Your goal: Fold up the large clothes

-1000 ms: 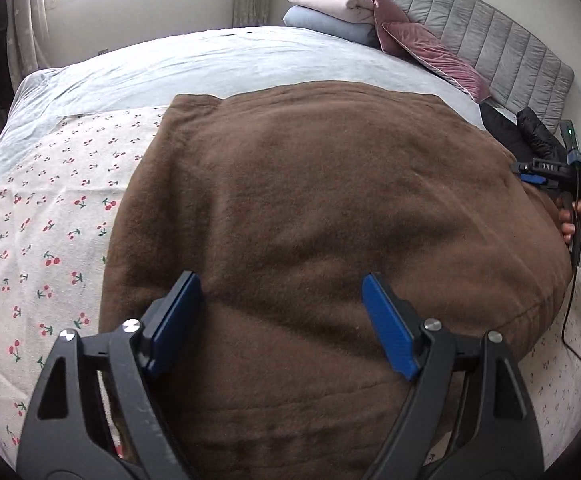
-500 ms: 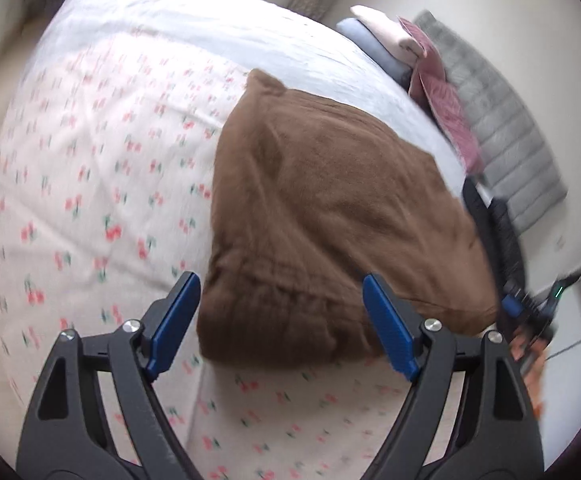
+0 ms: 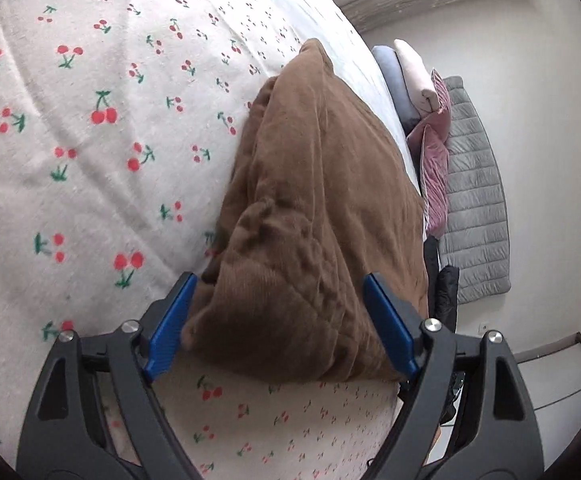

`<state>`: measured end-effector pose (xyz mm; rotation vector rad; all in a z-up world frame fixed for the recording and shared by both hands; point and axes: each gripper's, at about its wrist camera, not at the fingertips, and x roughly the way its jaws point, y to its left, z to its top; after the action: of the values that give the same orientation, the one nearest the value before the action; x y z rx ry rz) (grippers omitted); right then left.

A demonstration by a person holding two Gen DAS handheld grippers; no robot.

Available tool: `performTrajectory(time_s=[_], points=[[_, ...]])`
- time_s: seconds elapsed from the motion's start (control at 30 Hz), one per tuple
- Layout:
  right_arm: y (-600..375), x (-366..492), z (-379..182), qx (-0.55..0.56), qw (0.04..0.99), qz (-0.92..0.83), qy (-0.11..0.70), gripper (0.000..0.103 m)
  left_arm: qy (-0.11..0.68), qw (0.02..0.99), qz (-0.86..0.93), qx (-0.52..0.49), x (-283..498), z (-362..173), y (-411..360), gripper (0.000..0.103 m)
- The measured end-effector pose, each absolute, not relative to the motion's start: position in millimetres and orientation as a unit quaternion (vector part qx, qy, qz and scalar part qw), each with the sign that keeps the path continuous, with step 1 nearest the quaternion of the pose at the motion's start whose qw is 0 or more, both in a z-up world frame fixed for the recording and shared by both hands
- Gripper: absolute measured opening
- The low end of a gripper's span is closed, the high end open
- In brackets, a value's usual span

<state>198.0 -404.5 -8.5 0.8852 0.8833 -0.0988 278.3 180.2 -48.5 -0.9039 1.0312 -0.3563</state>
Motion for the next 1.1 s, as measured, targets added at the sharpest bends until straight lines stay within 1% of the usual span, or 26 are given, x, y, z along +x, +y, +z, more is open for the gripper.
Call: performTrajectory(time_s=[0.03,0.07,0.1,0.13,0.17,0.2,0.27,0.3,0.33,0.4,0.5,0.57,0.63,0.7,0.77,0.8,0.83,0.87,0.9,0.93,0.97,1.03,1.1], points=[[-407.5,202.7,-10.2,0.431,0.805,-0.053,0.404,0.094,0.466,0.767,-0.152,-0.415,284.2,-47.8,178.1,0.074],[-410.3,207.9,-10.6,0.446,0.802,-0.06,0.392,0.089,0.463,0.773,-0.14,-0.411,293.9,-46.7,175.9,0.061],[-412.7,215.2,-9.7,0.452,0.8,-0.071,0.387,0.077,0.469,0.776,-0.124,-0.404,300.1,-45.5,174.1,0.028],[-414.6,222.4,-6.2,0.456,0.798,-0.07,0.388,0.04,0.474,0.77,-0.118,-0.41,304.9,-41.9,173.5,0.024],[-415.7,228.0,2.6,0.467,0.794,-0.061,0.385,0.033,0.461,0.774,-0.118,-0.418,304.6,-27.2,172.2,0.022],[-416.1,230.9,18.8,0.467,0.798,-0.06,0.376,0.031,0.446,0.786,-0.127,-0.408,303.8,-10.0,169.5,0.019],[-406.2,230.9,70.1,0.43,0.834,-0.04,0.343,0.026,0.401,0.831,-0.159,-0.352,288.8,45.4,153.9,0.018],[-400.5,226.8,92.7,0.416,0.849,-0.027,0.324,0.025,0.388,0.842,-0.17,-0.335,280.5,63.9,147.6,0.017],[-393.1,218.9,117.1,0.402,0.863,-0.013,0.306,0.025,0.373,0.855,-0.182,-0.313,266.6,86.5,139.9,0.017],[-382.2,198.1,150.4,0.373,0.884,0.001,0.281,0.025,0.356,0.87,-0.194,-0.282,241.6,113.3,135.3,0.017],[-384.4,159.6,163.6,0.36,0.886,0.0,0.291,0.025,0.365,0.868,-0.204,-0.266,207.5,125.1,146.3,0.018],[-391.7,132.9,151.4,0.364,0.877,-0.007,0.314,0.025,0.382,0.86,-0.205,-0.269,184.7,113.5,161.6,0.018],[-400.1,102.2,121.5,0.371,0.861,-0.011,0.348,0.025,0.405,0.85,-0.205,-0.269,169.6,90.9,171.8,0.018],[-402.1,78.5,79.6,0.374,0.844,-0.015,0.384,0.025,0.442,0.834,-0.195,-0.266,154.9,49.1,180.2,0.019],[-402.7,68.3,37.1,0.378,0.824,-0.022,0.422,0.029,0.495,0.814,-0.165,-0.254,150.9,-1.7,182.7,0.024],[-403.4,63.8,12.8,0.378,0.814,-0.027,0.44,0.031,0.508,0.809,-0.155,-0.25,150.4,-20.7,185.8,0.033],[-406.1,62.1,-0.5,0.383,0.808,-0.026,0.446,0.038,0.509,0.807,-0.154,-0.257,150.1,-29.9,190.3,0.044],[-411.8,58.3,-10.7,0.4,0.801,-0.027,0.445,0.048,0.504,0.802,-0.162,-0.276,149.8,-31.2,197.1,0.045],[-418.9,57.6,-11.2,0.414,0.795,-0.029,0.443,0.051,0.506,0.803,-0.157,-0.273,149.7,-25.6,199.5,0.051],[-423.9,55.6,-7.0,0.418,0.793,-0.035,0.441,0.057,0.501,0.818,-0.135,-0.249,149.6,-10.6,201.3,0.057],[-428.1,54.4,1.1,0.409,0.799,-0.046,0.438,0.062,0.484,0.84,-0.115,-0.218,148.9,6.7,202.1,0.06],[-433.9,54.2,29.3,0.356,0.826,-0.082,0.43,0.069,0.436,0.881,-0.084,-0.161,146.9,37.2,202.1,0.07],[-435.3,54.9,54.0,0.319,0.848,-0.118,0.407,0.071,0.387,0.912,-0.064,-0.119,151.4,65.3,195.1,0.078]])
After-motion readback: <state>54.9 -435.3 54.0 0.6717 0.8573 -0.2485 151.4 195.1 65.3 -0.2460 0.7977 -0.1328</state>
